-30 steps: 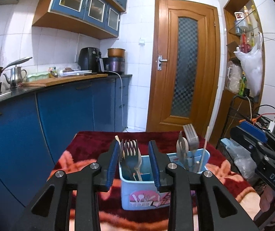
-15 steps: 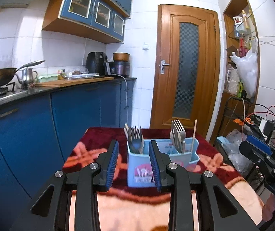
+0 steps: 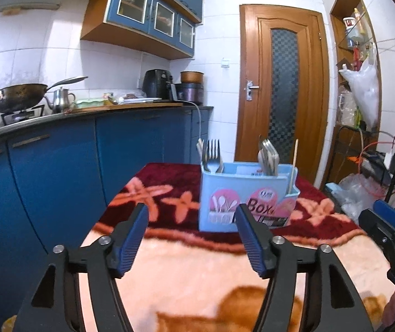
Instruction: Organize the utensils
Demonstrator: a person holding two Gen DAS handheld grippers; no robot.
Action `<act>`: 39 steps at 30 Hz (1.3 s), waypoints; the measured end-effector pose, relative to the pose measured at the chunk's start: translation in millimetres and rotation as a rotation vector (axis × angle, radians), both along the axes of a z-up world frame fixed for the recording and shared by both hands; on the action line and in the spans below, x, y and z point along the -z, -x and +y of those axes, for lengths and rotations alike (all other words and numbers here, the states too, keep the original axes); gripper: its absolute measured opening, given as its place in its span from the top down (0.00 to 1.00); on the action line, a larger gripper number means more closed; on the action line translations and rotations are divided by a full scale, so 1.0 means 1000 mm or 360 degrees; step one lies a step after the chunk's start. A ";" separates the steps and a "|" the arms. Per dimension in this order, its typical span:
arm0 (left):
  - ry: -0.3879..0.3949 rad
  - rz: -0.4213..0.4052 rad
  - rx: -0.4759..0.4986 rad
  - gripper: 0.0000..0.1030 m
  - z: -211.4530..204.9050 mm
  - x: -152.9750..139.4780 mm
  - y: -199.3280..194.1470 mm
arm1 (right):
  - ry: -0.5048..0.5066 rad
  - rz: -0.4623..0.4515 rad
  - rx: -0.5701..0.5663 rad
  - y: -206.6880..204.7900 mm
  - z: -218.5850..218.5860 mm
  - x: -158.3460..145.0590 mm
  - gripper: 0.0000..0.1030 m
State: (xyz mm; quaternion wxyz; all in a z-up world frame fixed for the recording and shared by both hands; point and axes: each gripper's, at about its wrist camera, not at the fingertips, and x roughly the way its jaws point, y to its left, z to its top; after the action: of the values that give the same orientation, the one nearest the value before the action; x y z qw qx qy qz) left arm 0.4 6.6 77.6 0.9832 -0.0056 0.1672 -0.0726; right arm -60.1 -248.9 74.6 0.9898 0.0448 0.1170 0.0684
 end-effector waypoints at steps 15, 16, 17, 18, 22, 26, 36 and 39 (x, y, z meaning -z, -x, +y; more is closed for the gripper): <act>-0.0021 0.0087 -0.0065 0.29 -0.011 0.058 -0.003 | 0.0052 0.0000 0.0058 0.002 0.004 0.052 0.21; -0.0019 0.0077 -0.0070 0.29 -0.011 0.058 -0.002 | 0.0049 -0.0003 0.0063 0.002 0.004 0.054 0.21; -0.0020 0.0074 -0.0075 0.28 -0.011 0.058 -0.001 | 0.0046 -0.0003 0.0063 0.002 0.004 0.055 0.21; -0.0022 0.0074 -0.0080 0.28 -0.011 0.059 -0.001 | 0.0041 -0.0002 0.0065 0.002 0.004 0.056 0.21; -0.0038 0.0078 -0.0108 0.28 -0.013 0.060 -0.002 | 0.0009 -0.0004 0.0078 0.003 0.002 0.058 0.20; -0.0033 0.0062 -0.0121 0.28 -0.012 0.060 0.000 | -0.0027 -0.0011 0.0086 0.004 -0.002 0.059 0.20; -0.0041 0.0055 -0.0124 0.28 -0.012 0.061 0.001 | 0.0015 -0.0029 0.0084 0.004 0.001 0.060 0.20; -0.0049 0.0045 -0.0128 0.28 -0.013 0.061 0.003 | 0.0023 -0.0033 0.0085 0.005 0.002 0.061 0.20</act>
State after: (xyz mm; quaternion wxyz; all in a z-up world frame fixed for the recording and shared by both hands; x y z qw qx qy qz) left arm -2.4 -6.4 17.0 0.9829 0.0019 0.1818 -0.0302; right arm -65.1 -246.5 14.1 0.9927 0.0401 0.1058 0.0415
